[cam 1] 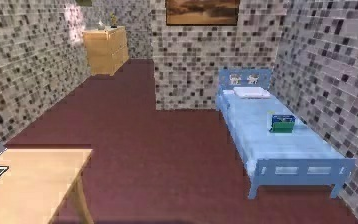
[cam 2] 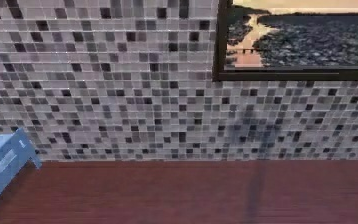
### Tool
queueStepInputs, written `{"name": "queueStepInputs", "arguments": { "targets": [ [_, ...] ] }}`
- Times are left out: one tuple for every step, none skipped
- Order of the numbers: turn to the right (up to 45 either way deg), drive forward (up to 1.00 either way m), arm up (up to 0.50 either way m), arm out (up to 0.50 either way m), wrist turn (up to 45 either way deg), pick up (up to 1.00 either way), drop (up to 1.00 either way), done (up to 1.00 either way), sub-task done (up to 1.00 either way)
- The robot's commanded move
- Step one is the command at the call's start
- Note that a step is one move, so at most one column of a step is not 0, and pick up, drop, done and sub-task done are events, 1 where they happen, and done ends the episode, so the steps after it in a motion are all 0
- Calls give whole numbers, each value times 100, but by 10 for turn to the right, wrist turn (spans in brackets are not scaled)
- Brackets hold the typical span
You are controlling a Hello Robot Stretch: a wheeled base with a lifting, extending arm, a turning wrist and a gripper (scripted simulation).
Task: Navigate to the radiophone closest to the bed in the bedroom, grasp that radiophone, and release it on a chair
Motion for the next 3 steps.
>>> {"name": "queueStepInputs", "arguments": {
  "targets": [
    [450, 0, 0, 0, 0, 0, 0, 0, 0],
    [420, 0, 0, 0, 0, 0, 0, 0, 0],
    [0, 5, 0, 0, 0, 0, 0, 0, 0]
  ]
}}
